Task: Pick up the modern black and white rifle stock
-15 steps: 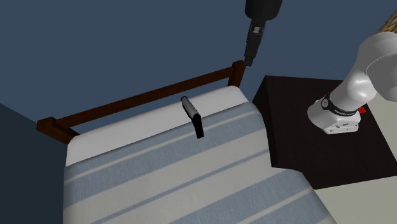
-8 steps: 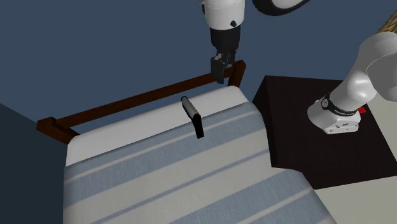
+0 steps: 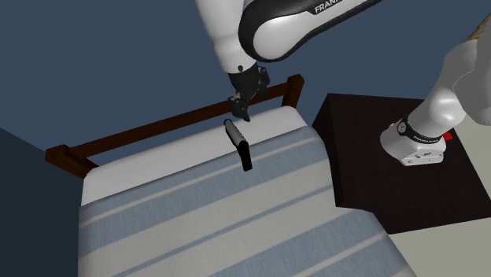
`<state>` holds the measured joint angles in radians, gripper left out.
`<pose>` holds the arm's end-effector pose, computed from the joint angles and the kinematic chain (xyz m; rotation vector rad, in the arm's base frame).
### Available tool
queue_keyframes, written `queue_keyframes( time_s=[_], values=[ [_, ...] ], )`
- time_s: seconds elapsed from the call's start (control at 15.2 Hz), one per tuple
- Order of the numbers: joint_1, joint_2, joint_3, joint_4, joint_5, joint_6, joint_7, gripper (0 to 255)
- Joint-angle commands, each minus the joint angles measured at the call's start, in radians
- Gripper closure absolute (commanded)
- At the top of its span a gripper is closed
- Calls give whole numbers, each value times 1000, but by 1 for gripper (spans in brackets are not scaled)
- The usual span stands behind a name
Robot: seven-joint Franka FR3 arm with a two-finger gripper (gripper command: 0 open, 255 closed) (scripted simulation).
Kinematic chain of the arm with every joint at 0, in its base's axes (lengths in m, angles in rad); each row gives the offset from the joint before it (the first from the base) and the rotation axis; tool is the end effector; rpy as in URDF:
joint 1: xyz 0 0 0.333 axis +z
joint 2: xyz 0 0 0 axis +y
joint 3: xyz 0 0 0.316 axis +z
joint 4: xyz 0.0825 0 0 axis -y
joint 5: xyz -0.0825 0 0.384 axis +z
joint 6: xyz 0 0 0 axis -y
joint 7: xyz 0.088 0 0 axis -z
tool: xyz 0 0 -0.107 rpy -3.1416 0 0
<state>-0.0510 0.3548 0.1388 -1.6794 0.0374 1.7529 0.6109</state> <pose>0.6202 0.0505 0.3777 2.9823 -0.8203 -0.4520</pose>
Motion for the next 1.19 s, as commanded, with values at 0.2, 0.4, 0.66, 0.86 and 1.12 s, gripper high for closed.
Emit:
queue_keyframes(
  time_s=[0.2,0.4,0.66,0.86,1.12],
  values=[
    [9,229,-25,208,-3,-58,86,0],
    [11,368,-40,344,3,-101,131,0],
    [10,569,-59,564,16,-181,190,0],
    [6,751,-71,792,28,-272,235,0],
    [5,815,-73,851,29,-275,241,0]
  ],
)
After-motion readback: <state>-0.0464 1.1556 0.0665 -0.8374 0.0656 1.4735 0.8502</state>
